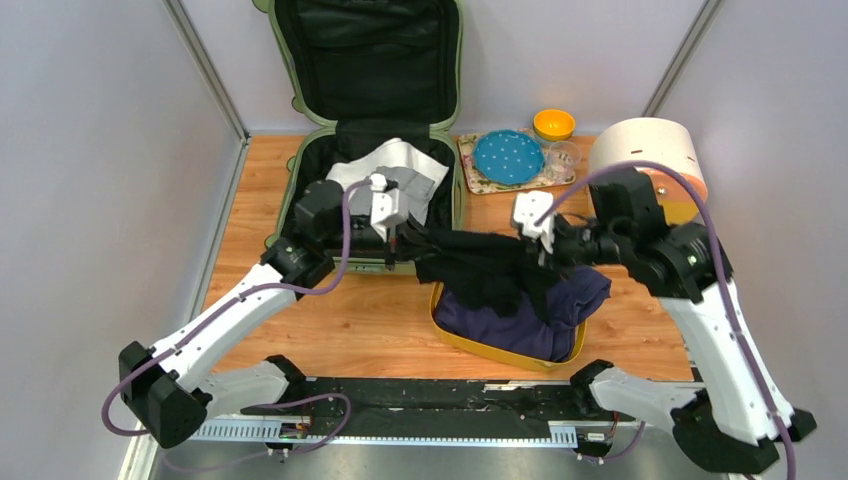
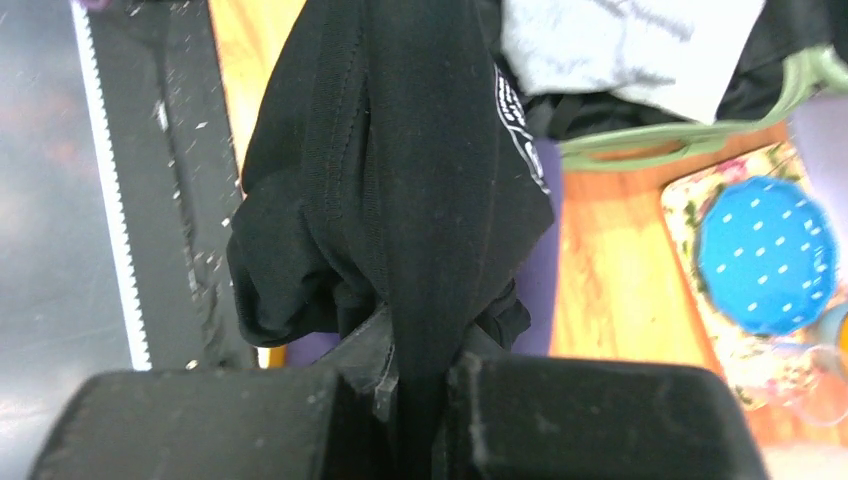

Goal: Open, take out, and arrange the luggage

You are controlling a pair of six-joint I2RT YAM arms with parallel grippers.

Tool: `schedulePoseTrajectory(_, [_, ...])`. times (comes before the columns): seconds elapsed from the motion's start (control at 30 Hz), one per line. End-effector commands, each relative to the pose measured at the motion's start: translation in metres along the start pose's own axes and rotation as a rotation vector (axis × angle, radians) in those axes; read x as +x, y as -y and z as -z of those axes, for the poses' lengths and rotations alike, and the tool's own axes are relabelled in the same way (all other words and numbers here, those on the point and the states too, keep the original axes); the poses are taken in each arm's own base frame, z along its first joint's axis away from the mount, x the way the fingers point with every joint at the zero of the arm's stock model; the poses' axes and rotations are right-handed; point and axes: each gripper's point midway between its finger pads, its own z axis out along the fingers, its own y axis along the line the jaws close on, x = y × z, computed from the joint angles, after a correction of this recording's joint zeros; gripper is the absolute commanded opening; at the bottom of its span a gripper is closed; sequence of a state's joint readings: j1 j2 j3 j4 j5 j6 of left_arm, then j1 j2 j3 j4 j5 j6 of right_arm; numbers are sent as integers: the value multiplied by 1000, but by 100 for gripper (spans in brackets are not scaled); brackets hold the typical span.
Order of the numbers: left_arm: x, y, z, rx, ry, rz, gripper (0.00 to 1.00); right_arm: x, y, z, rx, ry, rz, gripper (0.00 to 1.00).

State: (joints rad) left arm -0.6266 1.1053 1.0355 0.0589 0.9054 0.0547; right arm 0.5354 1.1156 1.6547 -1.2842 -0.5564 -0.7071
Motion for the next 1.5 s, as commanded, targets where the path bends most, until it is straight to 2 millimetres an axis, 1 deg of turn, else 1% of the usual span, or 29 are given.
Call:
schedulePoseTrajectory(0.0, [33, 20, -15, 7, -63, 257, 0, 67, -76, 37, -105, -202, -194, 0])
schedulePoseTrajectory(0.03, [44, 21, -24, 17, -89, 302, 0, 70, -84, 39, -112, -196, -222, 0])
schedulePoseTrajectory(0.07, [48, 21, -29, 13, -102, 340, 0, 76, -89, 37, -131, -207, -241, 0])
schedulePoseTrajectory(0.1, [50, 18, -32, 8, -111, 355, 0, 90, -94, 31, -152, -244, -259, 0])
schedulePoseTrajectory(0.13, [65, 10, -40, -16, -143, 390, 0, 100, -95, 27, -164, -271, -253, 0])
schedulePoseTrajectory(0.2, [74, 2, -46, -29, -189, 447, 0, 119, -90, 19, -159, -343, -253, 0])
schedulePoseTrajectory(0.23, [94, -5, -54, -40, -235, 488, 0, 132, -89, 12, -183, -395, -280, 0])
schedulePoseTrajectory(0.27, [102, -9, -58, -50, -257, 521, 0, 140, -82, 9, -182, -414, -286, 0])
schedulePoseTrajectory(0.3, [115, -15, -63, -62, -292, 554, 0, 146, -78, 7, -186, -434, -301, 0])
schedulePoseTrajectory(0.33, [123, -17, -66, -63, -305, 565, 0, 156, -73, 1, -202, -464, -331, 0])
schedulePoseTrajectory(0.37, [129, -19, -68, -66, -312, 570, 0, 163, -62, 0, -184, -465, -355, 0])
schedulePoseTrajectory(0.4, [140, -26, -71, -93, -321, 579, 0, 167, -53, -4, -179, -465, -365, 0])
schedulePoseTrajectory(0.5, [160, -37, -77, -137, -338, 590, 0, 184, -27, -16, -169, -474, -437, 1])
schedulePoseTrajectory(0.53, [166, -39, -78, -154, -349, 606, 0, 194, -19, -20, -181, -490, -481, 2])
schedulePoseTrajectory(0.6, [179, -48, -80, -190, -372, 612, 0, 203, -13, -26, -199, -500, -508, 8])
schedulePoseTrajectory(0.67, [189, -52, -82, -199, -400, 611, 0, 213, -14, -33, -241, -520, -551, 15])
schedulePoseTrajectory(0.7, [199, -55, -81, -217, -436, 625, 0, 215, -13, -37, -241, -517, -560, 17])
schedulePoseTrajectory(0.8, [207, -55, -75, -231, -476, 624, 0, 222, -18, -45, -259, -502, -581, 23])
schedulePoseTrajectory(0.87, [204, -53, -73, -217, -481, 597, 0, 225, -24, -48, -273, -497, -588, 25])
schedulePoseTrajectory(0.9, [199, -54, -70, -219, -482, 584, 0, 229, -30, -48, -286, -504, -600, 25])
schedulePoseTrajectory(0.97, [196, -53, -65, -214, -500, 572, 0, 227, -36, -48, -301, -501, -597, 25])
schedulePoseTrajectory(1.0, [189, -55, -65, -206, -494, 564, 0, 226, -41, -46, -312, -503, -599, 25])
schedulePoseTrajectory(1.1, [193, -45, -62, -163, -525, 589, 0, 222, -50, -43, -337, -506, -581, 27])
schedulePoseTrajectory(1.2, [206, -31, -59, -138, -554, 660, 0, 222, -42, -45, -302, -524, -583, 47])
schedulePoseTrajectory(1.27, [208, -24, -56, -121, -556, 687, 0, 217, -31, -41, -277, -541, -575, 55])
schedulePoseTrajectory(1.3, [205, -14, -56, -77, -552, 697, 0, 215, -33, -35, -289, -554, -568, 56])
schedulePoseTrajectory(1.37, [204, -8, -53, -62, -559, 674, 0, 214, -34, -28, -282, -566, -540, 55])
schedulePoseTrajectory(1.4, [209, -5, -49, -75, -574, 666, 0, 214, -38, -26, -294, -566, -525, 54])
schedulePoseTrajectory(1.47, [214, -3, -45, -85, -596, 667, 0, 213, -45, -26, -307, -546, -518, 48])
